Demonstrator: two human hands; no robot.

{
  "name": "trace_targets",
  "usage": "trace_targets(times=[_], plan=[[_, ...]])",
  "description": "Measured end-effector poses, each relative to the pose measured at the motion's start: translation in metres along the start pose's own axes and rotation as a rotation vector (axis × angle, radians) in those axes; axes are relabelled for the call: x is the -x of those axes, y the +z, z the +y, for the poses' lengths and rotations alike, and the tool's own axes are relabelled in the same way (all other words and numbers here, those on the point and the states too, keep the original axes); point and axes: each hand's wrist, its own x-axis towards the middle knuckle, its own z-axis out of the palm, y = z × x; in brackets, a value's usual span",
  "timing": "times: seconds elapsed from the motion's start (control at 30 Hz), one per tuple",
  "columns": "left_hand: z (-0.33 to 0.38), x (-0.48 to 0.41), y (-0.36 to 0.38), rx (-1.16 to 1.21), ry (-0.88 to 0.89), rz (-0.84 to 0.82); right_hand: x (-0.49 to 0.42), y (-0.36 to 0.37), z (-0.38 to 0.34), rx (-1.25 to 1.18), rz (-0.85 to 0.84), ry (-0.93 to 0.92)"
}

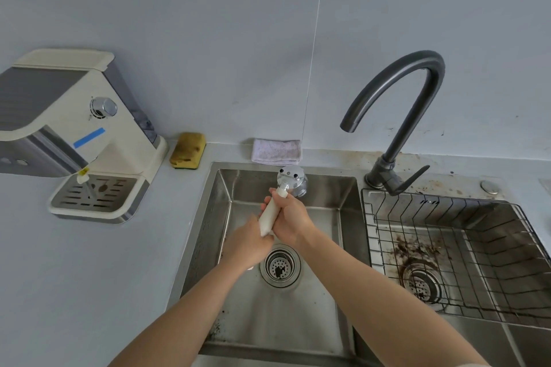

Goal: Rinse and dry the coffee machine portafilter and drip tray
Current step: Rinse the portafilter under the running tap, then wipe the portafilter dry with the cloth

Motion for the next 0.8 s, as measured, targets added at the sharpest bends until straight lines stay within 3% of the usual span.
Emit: trace_targets(times=[0.1,0.2,0.4,0.53,0.63,0.73,0.8], plan=[[-0.004,-0.006,0.003,0.128,-0.047,0.024,-0.006,0.005,-0.002,0.069,-0.017,0.013],[-0.009,-0.013,0.007,0.208,-0.078,0.084,-0.014,0.006,-0.008,0.297,-0.073,0.079],[-0.023,-0.028,0.003,0.172,-0.144,0.162,-0.048,-0.001,-0.039,1.175,-0.046,0.171],[-0.036,-0.039,0.000,0.229,-0.193,0.184,-0.084,0.004,-0.075,1.838,0.037,-0.102],[-0.043,-0.050,0.000,0.294,-0.238,0.196,-0.114,0.009,-0.094,1.914,0.088,-0.314],[-0.051,-0.060,-0.001,0.315,-0.283,0.197,-0.144,0.019,-0.101,2.063,-0.028,-0.516],[-0.056,-0.064,-0.002,0.294,-0.296,0.191,-0.161,0.025,-0.101,2.167,-0.129,-0.535]])
